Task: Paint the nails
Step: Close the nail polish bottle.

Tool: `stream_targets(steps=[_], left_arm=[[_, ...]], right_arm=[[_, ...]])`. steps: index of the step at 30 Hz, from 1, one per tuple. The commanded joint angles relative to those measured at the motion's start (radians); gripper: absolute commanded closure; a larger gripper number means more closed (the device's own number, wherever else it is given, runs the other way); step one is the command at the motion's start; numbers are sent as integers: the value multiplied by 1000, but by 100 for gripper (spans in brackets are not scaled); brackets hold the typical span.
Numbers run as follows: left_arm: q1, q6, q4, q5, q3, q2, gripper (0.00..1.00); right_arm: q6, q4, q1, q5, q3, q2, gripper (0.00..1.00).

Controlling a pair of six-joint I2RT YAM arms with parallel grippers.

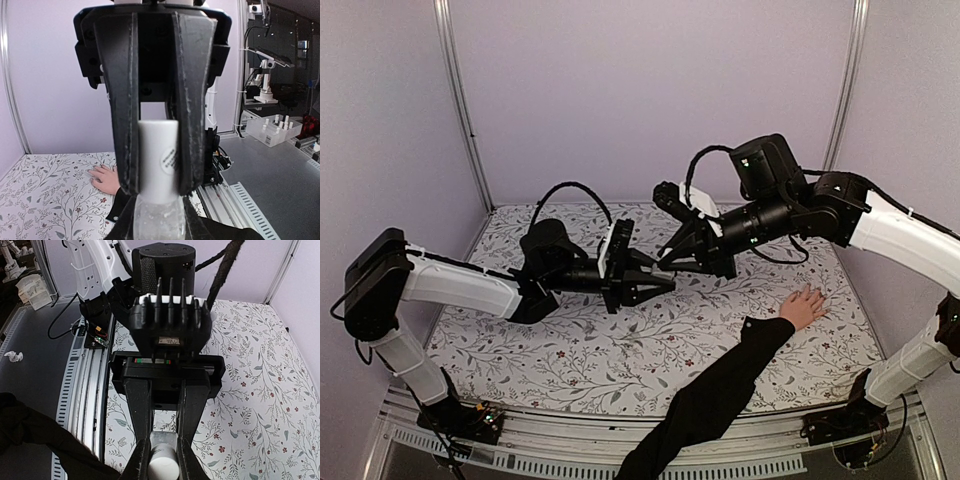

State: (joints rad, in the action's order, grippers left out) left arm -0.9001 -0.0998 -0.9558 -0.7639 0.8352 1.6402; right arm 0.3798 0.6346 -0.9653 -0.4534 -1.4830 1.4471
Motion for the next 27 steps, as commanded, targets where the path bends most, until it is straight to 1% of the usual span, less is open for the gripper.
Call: stream_targets(steps=[1, 4, 13, 22, 24, 27], left_arm=[[2, -3, -30, -9, 35, 18, 100], [4, -21, -80, -10, 15, 18, 100], [16, -52, -148, -14, -7, 12, 100], [22, -55, -146, -27, -9, 13, 100], [24, -57, -145, -37, -11, 11, 100], [26, -51, -138, -66, -10, 12, 100]], right_arm=[[-1, 21, -1, -34, -16, 29, 86], [-2, 16, -5, -39, -10, 35, 82], [-8, 1, -6, -34, 6, 24, 70], [-22, -35, 3, 1, 31, -18, 45], [-26, -48, 11, -2, 36, -35, 42], [-32, -75, 19, -20, 49, -62, 40]])
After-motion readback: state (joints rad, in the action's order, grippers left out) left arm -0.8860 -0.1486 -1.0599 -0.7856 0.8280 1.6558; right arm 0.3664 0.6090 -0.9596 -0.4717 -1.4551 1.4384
